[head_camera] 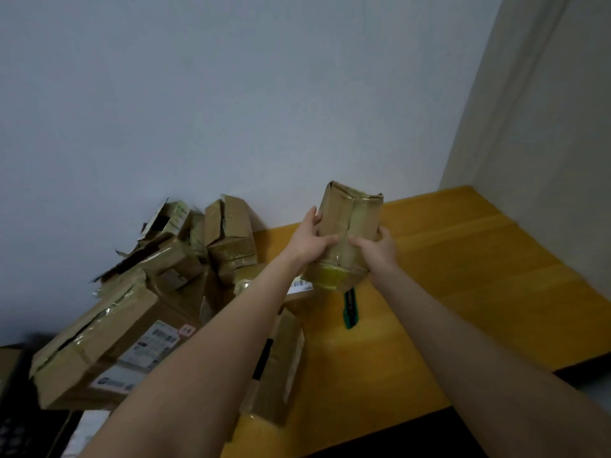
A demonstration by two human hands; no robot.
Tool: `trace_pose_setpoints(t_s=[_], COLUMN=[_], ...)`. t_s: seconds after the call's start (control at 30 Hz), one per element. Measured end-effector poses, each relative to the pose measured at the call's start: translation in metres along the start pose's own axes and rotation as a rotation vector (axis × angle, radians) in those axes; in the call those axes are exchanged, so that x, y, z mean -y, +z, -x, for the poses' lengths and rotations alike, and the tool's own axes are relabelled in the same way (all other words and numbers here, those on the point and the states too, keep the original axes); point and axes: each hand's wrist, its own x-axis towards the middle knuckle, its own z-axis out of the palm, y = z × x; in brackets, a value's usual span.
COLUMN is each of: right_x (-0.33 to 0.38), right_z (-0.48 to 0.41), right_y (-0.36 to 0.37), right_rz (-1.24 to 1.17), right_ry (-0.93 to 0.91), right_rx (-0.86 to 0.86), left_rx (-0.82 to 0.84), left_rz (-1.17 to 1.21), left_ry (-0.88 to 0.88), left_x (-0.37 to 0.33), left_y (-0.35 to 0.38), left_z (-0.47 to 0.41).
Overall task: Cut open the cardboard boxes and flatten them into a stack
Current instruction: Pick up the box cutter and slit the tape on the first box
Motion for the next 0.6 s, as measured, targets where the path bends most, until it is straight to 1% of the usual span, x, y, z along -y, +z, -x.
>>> trace_pose_setpoints(t_s=[0.1, 0.2, 0.3, 0.37, 0.43, 0.5, 0.57, 0.6], right_x=[0.001, -0.002, -0.02, -0.034, -0.047, -0.059, -0.069, -0.071], right_z=[-0.014, -0.028, -0.043, -0.053, -0.061, -0.067, -0.071, -0.072], right_y=[-0.03, -0.066, -0.1, -0.116, -0.125, -0.128, -0.128, -0.127], right_rz=[0.033, 0.167, 0.321, 0.438, 0.539, 0.66, 0.802, 0.874], right_ry=[-0.08, -0.124, -0.093, -0.052, -0.005, 0.037, 0.052, 0.037], right_rx=[-0.033, -0.08, -0.12, -0.129, -0.103, -0.023, 0.047, 0.05], left_rx=[-0.097, -0.11, -0.102, -0.095, -0.082, -0.048, -0.026, -0.026], left_rz=[-0.035, 0.071, 0.133, 0.12, 0.079, 0.012, -0.055, -0.074], left_ry=[-0.014, -0.088, -0.164, -0.197, -0.238, -0.285, -0.321, -0.33], left_x=[-0.003, 0.002, 0.016, 0.027, 0.037, 0.045, 0.054, 0.059], left_y=[0.04, 0.088, 0.134, 0.158, 0.172, 0.182, 0.186, 0.187], left_z=[-0.004, -0.012, -0.018, -0.024, -0.03, -0.035, -0.041, -0.044])
